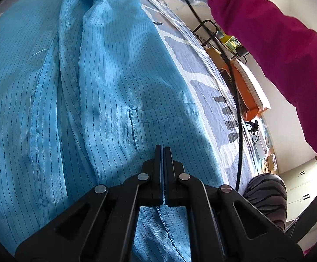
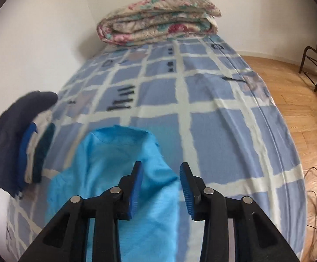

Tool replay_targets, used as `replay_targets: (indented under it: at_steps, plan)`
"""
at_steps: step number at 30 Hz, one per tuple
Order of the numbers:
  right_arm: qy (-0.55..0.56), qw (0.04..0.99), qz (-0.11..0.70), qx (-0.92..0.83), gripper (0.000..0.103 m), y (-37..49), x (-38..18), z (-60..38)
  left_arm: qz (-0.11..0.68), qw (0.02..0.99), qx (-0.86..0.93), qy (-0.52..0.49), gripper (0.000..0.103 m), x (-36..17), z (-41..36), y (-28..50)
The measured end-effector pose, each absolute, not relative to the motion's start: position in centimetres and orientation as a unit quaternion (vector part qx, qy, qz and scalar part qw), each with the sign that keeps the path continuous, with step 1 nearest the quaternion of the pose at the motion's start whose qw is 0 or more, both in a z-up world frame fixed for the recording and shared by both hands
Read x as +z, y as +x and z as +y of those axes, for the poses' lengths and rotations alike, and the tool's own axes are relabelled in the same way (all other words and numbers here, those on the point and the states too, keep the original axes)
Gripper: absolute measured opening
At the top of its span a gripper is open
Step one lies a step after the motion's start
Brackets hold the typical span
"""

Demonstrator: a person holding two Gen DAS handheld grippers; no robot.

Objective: Fold large clothes

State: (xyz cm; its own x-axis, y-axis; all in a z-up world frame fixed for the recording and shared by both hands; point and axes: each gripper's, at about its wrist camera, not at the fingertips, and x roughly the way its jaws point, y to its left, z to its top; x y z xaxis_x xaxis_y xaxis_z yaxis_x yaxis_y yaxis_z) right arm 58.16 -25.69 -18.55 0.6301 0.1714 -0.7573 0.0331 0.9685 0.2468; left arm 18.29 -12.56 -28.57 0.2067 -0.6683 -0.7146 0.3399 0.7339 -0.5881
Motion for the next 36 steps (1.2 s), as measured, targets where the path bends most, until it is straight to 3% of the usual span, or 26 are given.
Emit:
replay_targets:
  at_steps: [3,5,8,9,10,11,14,17,25,33,34,35,36]
  plan:
    - [0.106,0.893,0.435,0.052,0.051,58.5,-19.6,-25.5,0.535,0.763,-0.331,-0.152,0.003,-28.5,-12.5,18.3]
    - [0.086,0.888,0.447,0.061,0.063,59.0,-20.6,-24.6,0.534,0.763,-0.331,-0.151,0.003,-28.5,-12.8,18.2]
    - [0.052,0.882,0.467,0.046,0.061,59.8,-22.7,-23.5,0.534,0.763,-0.332,-0.151,0.003,-28.5,-13.2,18.1]
    - [0.049,0.878,0.473,0.045,0.029,60.1,-23.5,-23.2,0.534,0.763,-0.332,-0.151,0.003,-28.5,-13.3,18.1]
    - [0.048,0.873,0.483,0.047,0.009,60.3,-24.1,-23.0,0.534,0.763,-0.332,-0.151,0.003,-28.5,-13.3,18.1]
    - [0.039,0.869,0.491,0.037,0.001,60.5,-24.7,-22.8,0.533,0.763,-0.332,-0.15,0.003,-28.5,-13.4,18.1]
    - [0.007,0.868,0.495,-0.032,0.004,61.2,-25.5,-23.2,0.532,0.765,-0.333,-0.147,0.003,-28.5,-13.5,18.1]
    - [0.056,0.87,0.489,-0.036,0.026,60.6,-24.4,-25.0,0.535,0.763,-0.332,-0.147,0.003,-28.4,-13.6,18.1]
    - [0.109,0.898,0.426,0.014,0.03,51.7,-14.6,-29.3,0.55,0.75,-0.334,-0.155,0.003,-27.2,-13.5,17.4]
    - [0.151,0.909,0.382,0.07,0.039,34.8,-6.6,-32.1,0.501,0.792,-0.316,-0.151,0.003,-20.6,-7.2,14.7]
    - [0.153,0.909,0.38,0.073,0.041,33.0,-6.2,-32.2,0.498,0.796,-0.308,-0.155,0.004,-20.0,-6.0,14.5]
    - [0.153,0.909,0.379,0.077,0.041,30.8,-5.7,-32.3,0.497,0.799,-0.299,-0.157,0.013,-19.5,-4.8,14.3]
    - [0.152,0.91,0.378,0.08,0.041,28.2,-5.4,-32.1,0.496,0.805,-0.286,-0.154,0.032,-19.1,-3.3,14.1]
